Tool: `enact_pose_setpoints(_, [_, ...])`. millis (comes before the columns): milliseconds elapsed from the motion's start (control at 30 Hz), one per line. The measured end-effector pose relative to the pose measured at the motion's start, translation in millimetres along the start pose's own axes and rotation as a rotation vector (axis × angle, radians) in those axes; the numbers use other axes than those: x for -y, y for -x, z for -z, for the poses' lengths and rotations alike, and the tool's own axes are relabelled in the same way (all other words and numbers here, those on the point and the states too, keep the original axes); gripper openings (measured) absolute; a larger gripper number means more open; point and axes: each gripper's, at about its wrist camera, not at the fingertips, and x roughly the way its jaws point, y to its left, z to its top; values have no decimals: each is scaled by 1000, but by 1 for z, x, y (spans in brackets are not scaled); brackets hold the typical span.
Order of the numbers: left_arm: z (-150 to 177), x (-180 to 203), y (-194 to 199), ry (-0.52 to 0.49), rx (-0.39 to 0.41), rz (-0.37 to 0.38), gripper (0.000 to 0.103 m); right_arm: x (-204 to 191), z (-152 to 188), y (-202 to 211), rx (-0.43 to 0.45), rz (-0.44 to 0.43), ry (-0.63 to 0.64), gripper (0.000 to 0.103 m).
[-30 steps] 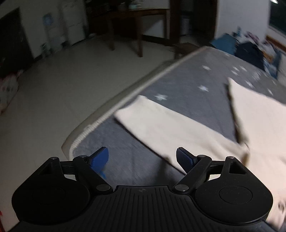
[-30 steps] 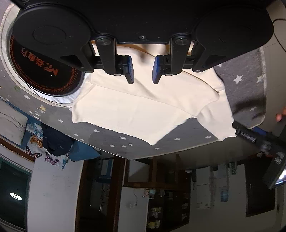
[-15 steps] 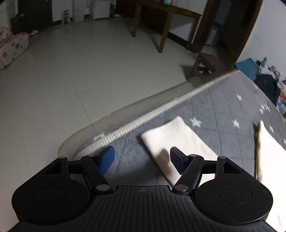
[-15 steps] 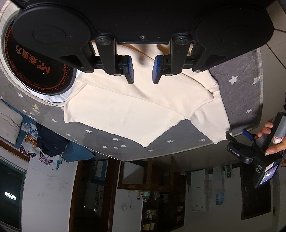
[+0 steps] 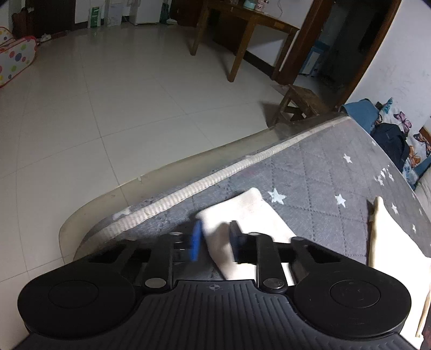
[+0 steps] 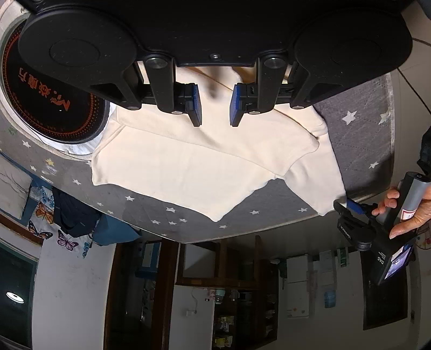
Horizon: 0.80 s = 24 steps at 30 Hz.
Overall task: Fold clothes
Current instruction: 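Grasp the other sleeve with the left gripper and fold it across the body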
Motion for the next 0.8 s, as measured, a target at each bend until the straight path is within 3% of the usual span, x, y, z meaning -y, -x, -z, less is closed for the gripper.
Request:
enact_pose_setpoints(67, [-7,17,-31,17,4,22,7,0,0,0,2,-1,0,24])
enact_pose_setpoints(167, [-7,28,-29,10,35,47,6,-1,-2,0,5,-8,-4,24])
enact_pose_setpoints(467, [-4,91,-8,-87,91,217,6,-22,-23,0,58,-90,31,24])
enact_pose_setpoints(800, [13,174,4,-218,89,399,6,-65,-57,-11,156,-222,91,24])
